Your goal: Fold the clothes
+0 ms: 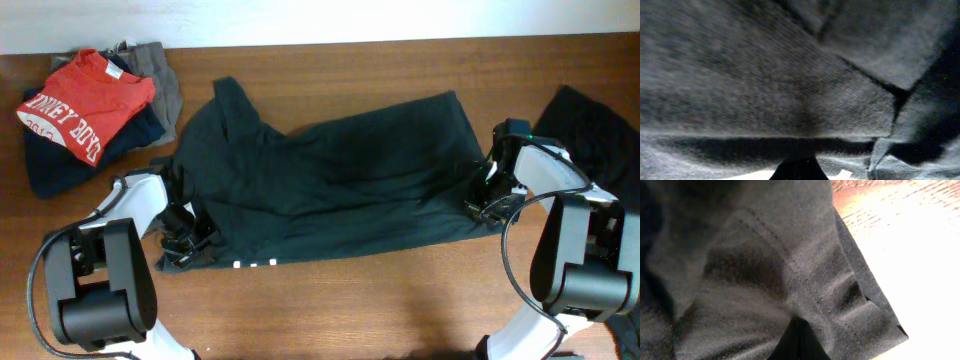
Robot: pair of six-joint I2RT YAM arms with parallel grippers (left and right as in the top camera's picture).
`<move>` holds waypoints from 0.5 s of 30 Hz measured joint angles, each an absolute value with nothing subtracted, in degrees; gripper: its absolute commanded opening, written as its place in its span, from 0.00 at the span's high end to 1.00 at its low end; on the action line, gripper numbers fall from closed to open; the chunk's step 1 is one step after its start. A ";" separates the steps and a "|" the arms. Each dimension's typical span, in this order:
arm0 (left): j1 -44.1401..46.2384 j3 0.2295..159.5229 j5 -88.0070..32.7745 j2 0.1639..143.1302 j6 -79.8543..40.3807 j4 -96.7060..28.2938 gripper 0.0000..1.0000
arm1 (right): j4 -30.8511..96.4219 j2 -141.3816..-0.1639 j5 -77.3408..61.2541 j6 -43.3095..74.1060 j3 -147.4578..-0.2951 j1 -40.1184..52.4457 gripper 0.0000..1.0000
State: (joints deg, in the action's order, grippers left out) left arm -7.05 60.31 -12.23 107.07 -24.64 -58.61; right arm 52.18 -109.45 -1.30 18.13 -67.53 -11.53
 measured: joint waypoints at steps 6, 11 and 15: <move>-7.20 60.31 -12.23 107.07 -24.62 -58.61 0.99 | 49.65 -107.63 -1.96 19.33 -64.88 -12.03 0.96; -8.64 60.31 -12.29 107.15 -24.58 -58.85 0.99 | 49.52 -107.28 -3.64 21.85 -64.29 -13.39 0.96; -13.02 60.31 -12.51 107.28 -24.45 -59.29 0.99 | 50.52 -107.28 -4.64 23.83 -64.16 -14.76 0.96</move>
State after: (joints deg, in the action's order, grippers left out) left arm -13.02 60.31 -12.51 107.28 -24.45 -59.29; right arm 50.52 -107.28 -4.64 23.83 -64.16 -14.76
